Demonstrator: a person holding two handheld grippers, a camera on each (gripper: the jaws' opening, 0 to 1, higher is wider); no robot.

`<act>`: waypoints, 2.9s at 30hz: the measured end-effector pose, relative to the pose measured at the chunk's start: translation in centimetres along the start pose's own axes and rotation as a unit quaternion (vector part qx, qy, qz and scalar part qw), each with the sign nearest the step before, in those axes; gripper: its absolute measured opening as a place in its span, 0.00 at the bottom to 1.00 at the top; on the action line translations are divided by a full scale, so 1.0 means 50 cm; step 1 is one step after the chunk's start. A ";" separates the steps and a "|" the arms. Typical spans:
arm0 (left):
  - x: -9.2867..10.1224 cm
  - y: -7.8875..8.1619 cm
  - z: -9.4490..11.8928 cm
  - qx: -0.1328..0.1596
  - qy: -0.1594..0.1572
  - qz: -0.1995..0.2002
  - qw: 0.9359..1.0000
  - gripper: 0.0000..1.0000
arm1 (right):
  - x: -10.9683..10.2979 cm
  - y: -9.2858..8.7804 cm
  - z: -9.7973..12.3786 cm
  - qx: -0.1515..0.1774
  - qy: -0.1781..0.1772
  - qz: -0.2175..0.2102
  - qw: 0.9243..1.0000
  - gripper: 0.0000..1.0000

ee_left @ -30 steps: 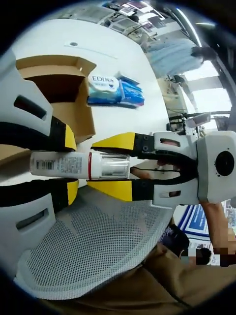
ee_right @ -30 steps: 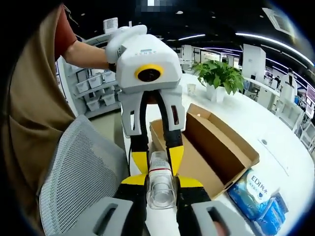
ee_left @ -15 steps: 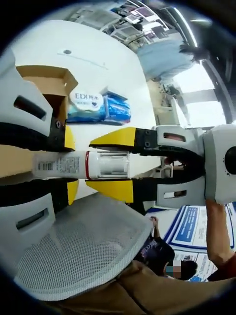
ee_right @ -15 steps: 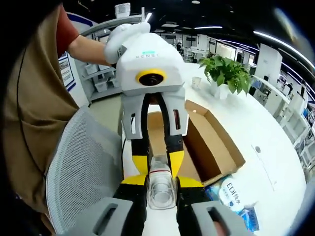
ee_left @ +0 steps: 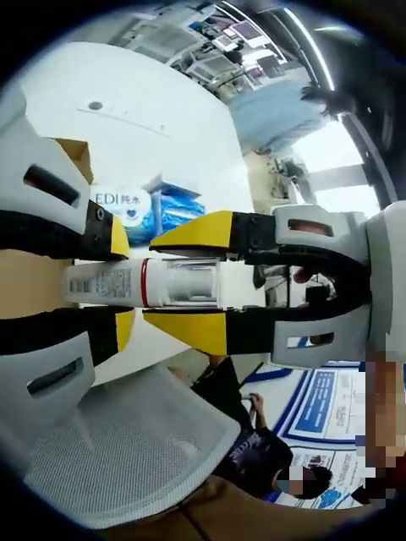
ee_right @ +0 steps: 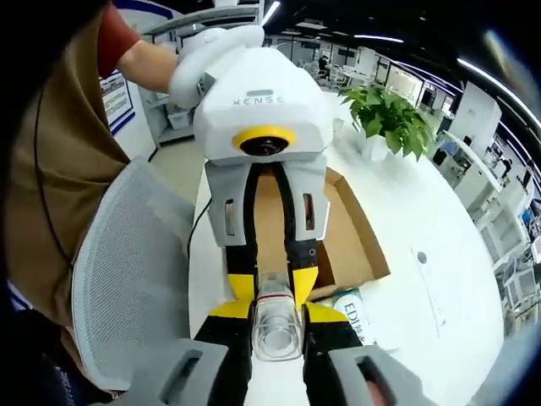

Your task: Operate the shoe box by opening the lid, removing the specified soft item, and placing it in the target area until the item is outside and the box remains undamaged.

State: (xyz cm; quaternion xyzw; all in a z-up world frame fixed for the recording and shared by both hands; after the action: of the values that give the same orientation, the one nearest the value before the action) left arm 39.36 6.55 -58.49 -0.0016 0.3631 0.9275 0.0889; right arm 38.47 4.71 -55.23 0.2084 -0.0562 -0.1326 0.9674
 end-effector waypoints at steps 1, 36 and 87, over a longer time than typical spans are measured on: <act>-0.007 0.003 -0.003 0.001 0.002 0.000 1.000 0.19 | 0.010 -0.003 0.002 -0.004 -0.001 0.003 1.000 0.17; -0.290 0.032 -0.156 0.017 0.033 0.053 0.998 0.19 | 0.301 -0.078 -0.053 -0.111 -0.003 0.083 0.990 0.17; -0.405 -0.073 -0.330 -0.009 0.026 0.067 0.997 0.19 | 0.410 -0.177 -0.215 -0.158 0.010 0.091 0.983 0.17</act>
State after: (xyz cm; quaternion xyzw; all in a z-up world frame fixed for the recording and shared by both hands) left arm 58.88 -5.27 -71.72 -0.0020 0.3559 0.9344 0.0171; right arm 57.81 -4.61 -67.55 0.0484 -0.0439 -0.0489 0.9967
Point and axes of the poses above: the point that each gripper's makers call its tool centre point, and the gripper's own axes: z roughly backward along the fingers, x roughly to its right, y roughly out of its top, the point moved 3 cm from there along z, roughly backward along the fingers, and after that the axes turned 10 degrees about -x, right-handed, at the moved point
